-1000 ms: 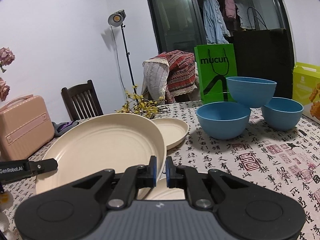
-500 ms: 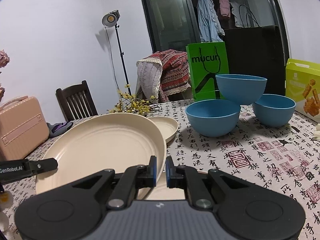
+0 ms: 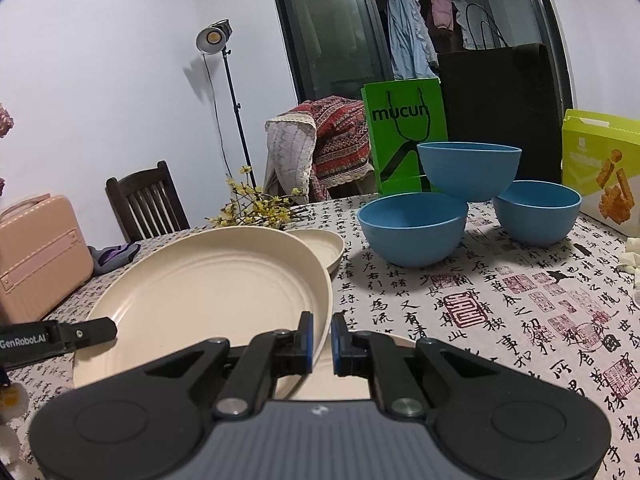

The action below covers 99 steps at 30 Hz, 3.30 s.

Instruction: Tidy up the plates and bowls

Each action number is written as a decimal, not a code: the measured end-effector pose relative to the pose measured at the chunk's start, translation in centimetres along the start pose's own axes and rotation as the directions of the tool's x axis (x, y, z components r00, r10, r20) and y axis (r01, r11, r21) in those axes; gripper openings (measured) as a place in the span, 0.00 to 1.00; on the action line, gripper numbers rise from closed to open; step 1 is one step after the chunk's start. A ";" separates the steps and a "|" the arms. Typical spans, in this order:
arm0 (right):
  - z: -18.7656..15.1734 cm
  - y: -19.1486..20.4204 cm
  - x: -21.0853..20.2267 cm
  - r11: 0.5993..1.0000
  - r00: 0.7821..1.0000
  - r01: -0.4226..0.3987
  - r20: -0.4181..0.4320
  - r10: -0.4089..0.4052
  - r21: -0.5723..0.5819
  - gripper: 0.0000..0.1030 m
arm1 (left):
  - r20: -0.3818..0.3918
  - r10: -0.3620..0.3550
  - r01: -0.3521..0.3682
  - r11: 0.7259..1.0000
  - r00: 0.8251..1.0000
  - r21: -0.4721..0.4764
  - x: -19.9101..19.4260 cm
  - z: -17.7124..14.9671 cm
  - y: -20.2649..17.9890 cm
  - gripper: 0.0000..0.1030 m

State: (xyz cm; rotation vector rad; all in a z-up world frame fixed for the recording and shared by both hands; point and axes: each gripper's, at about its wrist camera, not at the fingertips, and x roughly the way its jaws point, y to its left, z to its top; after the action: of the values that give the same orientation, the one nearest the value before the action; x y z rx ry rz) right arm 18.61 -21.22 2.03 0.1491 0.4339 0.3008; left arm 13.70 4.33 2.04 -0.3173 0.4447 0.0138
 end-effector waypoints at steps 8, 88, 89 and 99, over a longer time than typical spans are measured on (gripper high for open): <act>-0.4 -0.9 -0.3 1.000 1.000 0.012 -0.004 -0.011 0.010 0.08 | -0.011 -0.013 0.013 1.000 1.000 0.008 0.2 -0.5 -0.6 0.11; -3.8 -7.2 -3.0 0.990 0.996 0.081 -0.036 -0.077 0.113 0.09 | -0.157 -0.053 0.071 0.991 0.986 0.112 2.9 -5.0 -5.7 0.12; -3.8 -7.2 -3.0 0.990 0.996 0.081 -0.037 -0.077 0.112 0.09 | -0.157 -0.052 0.071 0.991 0.986 0.113 2.8 -5.0 -5.7 0.12; -4.5 -7.1 -3.4 0.990 0.995 0.092 -0.046 -0.088 0.103 0.09 | -0.157 -0.044 0.066 0.988 0.987 0.137 2.4 -5.4 -6.0 0.12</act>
State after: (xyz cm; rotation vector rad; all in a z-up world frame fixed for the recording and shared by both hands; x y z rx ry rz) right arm 15.56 -28.69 -2.13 0.2259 0.4963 0.1925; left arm 14.05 -3.16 -1.80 -0.1914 0.5864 -0.0967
